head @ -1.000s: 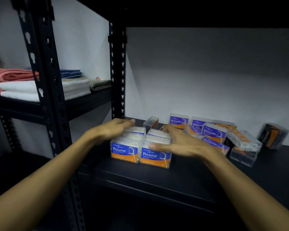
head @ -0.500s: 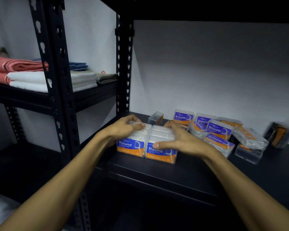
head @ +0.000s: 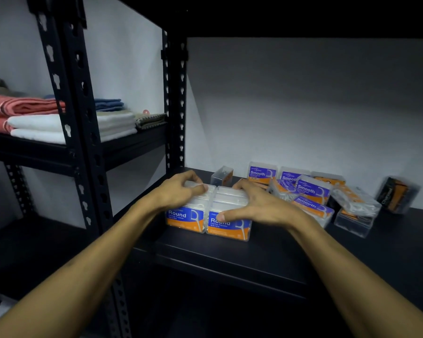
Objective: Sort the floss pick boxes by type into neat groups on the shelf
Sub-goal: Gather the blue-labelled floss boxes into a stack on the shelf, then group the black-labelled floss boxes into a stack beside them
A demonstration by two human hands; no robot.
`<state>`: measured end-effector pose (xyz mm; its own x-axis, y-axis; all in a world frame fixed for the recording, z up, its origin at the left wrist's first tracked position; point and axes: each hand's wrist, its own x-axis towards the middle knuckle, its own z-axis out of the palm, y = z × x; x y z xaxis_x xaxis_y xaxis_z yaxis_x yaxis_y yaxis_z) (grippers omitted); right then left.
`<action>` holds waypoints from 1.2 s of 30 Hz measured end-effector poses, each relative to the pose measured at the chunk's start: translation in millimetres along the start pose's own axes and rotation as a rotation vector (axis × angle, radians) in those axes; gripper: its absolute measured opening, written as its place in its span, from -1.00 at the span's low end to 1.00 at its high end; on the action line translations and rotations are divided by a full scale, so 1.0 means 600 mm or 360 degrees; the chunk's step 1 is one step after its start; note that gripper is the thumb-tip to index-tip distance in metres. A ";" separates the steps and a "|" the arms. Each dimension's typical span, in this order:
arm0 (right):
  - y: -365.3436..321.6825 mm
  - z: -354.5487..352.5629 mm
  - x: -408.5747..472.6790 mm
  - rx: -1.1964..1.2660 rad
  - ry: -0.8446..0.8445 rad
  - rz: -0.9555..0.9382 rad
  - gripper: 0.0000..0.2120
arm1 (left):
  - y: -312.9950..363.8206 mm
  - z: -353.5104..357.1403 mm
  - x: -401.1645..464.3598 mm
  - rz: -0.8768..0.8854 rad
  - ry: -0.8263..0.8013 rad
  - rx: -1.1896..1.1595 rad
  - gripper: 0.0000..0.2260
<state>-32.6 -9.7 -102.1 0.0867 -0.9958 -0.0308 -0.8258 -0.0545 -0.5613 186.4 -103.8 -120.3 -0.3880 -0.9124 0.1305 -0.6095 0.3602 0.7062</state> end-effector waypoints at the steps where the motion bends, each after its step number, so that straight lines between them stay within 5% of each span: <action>1: 0.002 0.000 0.001 -0.0001 -0.0007 0.0004 -0.39 | 0.001 -0.001 -0.001 0.0010 0.0020 0.0055 -0.79; 5: 0.000 0.001 -0.006 -0.0028 0.0029 -0.0032 -0.27 | 0.012 -0.007 -0.010 0.0087 0.0119 0.0347 -0.70; 9: 0.009 0.007 -0.026 0.0160 0.0202 -0.0095 0.00 | 0.027 -0.015 -0.018 0.0173 0.0255 0.0600 -0.41; 13: 0.058 -0.017 -0.026 0.0645 0.0770 -0.0079 -0.48 | 0.067 -0.017 -0.007 0.0178 0.0404 0.0384 -0.39; 16: 0.109 -0.021 -0.013 0.0461 0.1061 0.0013 -0.65 | 0.100 -0.007 0.022 0.0179 0.0335 0.0323 -0.49; 25: 0.141 -0.002 0.051 -0.0868 0.0630 -0.0130 -0.51 | 0.132 0.057 0.142 -0.0041 -0.0032 0.0616 -0.45; 32: 0.157 -0.021 0.056 -0.0864 0.0587 -0.0077 -0.49 | 0.109 0.063 0.209 -0.0101 -0.0039 0.0758 -0.68; 36: 0.156 -0.026 0.062 -0.0788 0.0559 -0.0067 -0.56 | 0.109 0.055 0.213 -0.0028 -0.0051 0.0580 -0.61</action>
<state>-115.3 -52.8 -142.7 0.0054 -0.9523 0.3050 -0.9941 -0.0383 -0.1019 73.9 -190.1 -80.4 -0.3932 -0.9146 0.0944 -0.8205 0.3953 0.4129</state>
